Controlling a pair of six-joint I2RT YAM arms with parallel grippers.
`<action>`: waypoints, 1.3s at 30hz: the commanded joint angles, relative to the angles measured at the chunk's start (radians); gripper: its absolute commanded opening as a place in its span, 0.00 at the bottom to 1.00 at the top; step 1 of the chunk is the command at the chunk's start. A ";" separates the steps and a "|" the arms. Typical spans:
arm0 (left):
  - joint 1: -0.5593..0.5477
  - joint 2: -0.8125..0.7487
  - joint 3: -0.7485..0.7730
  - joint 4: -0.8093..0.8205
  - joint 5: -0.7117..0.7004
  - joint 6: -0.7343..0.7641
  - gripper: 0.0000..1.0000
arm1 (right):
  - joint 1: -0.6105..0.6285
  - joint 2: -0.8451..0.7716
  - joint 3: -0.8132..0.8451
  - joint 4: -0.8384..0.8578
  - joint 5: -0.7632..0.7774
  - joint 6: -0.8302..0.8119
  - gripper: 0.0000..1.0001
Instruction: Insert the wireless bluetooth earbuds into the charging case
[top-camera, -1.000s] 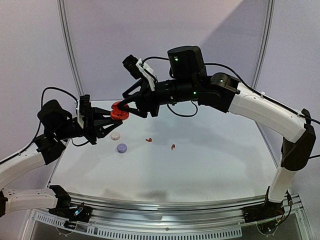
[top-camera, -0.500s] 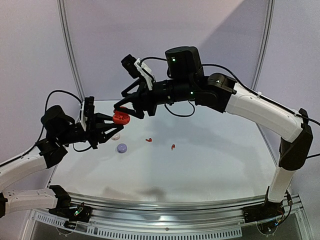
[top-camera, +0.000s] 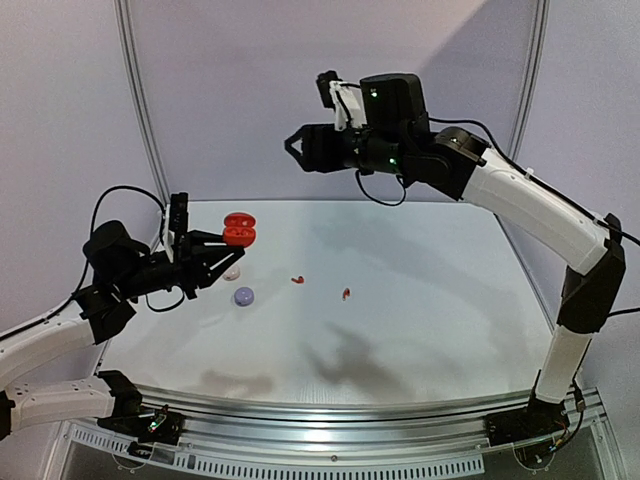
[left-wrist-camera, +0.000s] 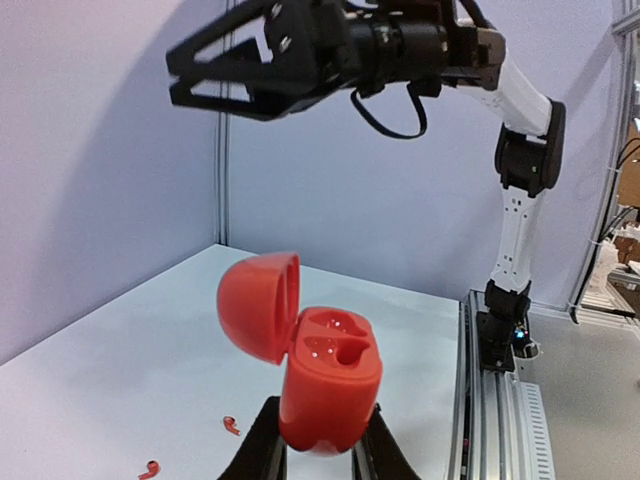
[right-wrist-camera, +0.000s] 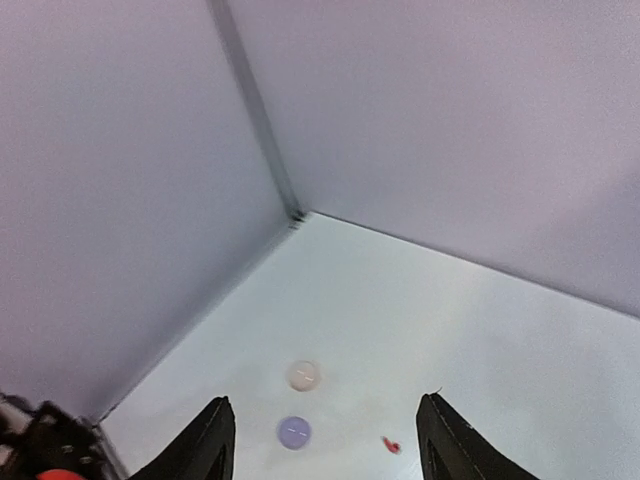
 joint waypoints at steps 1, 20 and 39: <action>0.021 -0.023 -0.018 0.012 -0.038 -0.016 0.00 | -0.056 0.088 0.014 -0.351 0.357 0.154 0.62; 0.038 -0.047 -0.043 0.014 -0.036 -0.021 0.00 | -0.154 0.624 0.220 -0.655 0.136 0.337 0.62; 0.044 -0.053 -0.051 0.017 -0.034 -0.023 0.00 | -0.152 0.739 0.238 -0.740 0.088 0.333 0.32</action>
